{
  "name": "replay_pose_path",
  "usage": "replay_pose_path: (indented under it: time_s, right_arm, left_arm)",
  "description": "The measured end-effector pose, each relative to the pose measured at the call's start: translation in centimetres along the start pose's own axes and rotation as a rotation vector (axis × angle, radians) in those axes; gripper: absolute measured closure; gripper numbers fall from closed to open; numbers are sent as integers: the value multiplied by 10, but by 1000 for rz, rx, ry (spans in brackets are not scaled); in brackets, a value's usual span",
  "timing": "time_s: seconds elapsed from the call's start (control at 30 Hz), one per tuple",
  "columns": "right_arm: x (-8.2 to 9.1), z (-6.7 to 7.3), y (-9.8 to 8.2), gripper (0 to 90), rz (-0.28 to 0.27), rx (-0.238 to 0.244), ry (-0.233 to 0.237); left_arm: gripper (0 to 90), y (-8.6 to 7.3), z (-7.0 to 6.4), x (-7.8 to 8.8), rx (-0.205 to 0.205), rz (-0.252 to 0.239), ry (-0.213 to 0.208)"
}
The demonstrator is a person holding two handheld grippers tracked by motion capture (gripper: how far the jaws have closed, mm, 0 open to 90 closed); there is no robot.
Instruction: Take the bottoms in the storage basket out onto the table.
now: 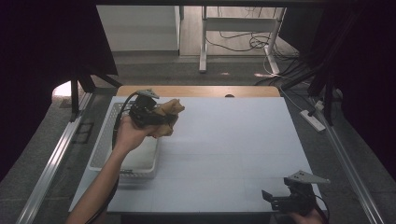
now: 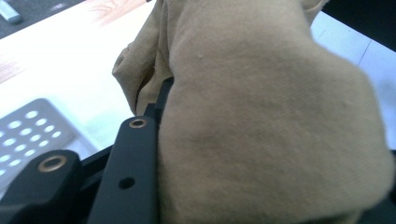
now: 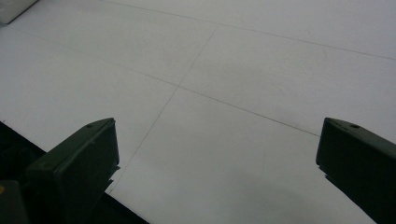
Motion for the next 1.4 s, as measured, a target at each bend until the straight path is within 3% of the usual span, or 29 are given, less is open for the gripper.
replay_pose_path:
  time_s: [0.73, 1.4]
  right_arm:
    - [1, 0, 0, 0, -8, -5, 6]
    - [1, 0, 0, 0, -9, -3, 9]
  left_arm:
    - [611, 20, -34, -55, -68, 52, -51]
    - [608, 24, -46, -92, -80, 80, -55]
Point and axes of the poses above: each handheld gripper's, and its own axes: x roughly backward along the jaws, y roughly out of its top, z roughly to its left, the point moved 8 cm from there along -x, roughly forward along the jaws, and after that the axes turned 3 degrees about z, right-handed, at the moved point
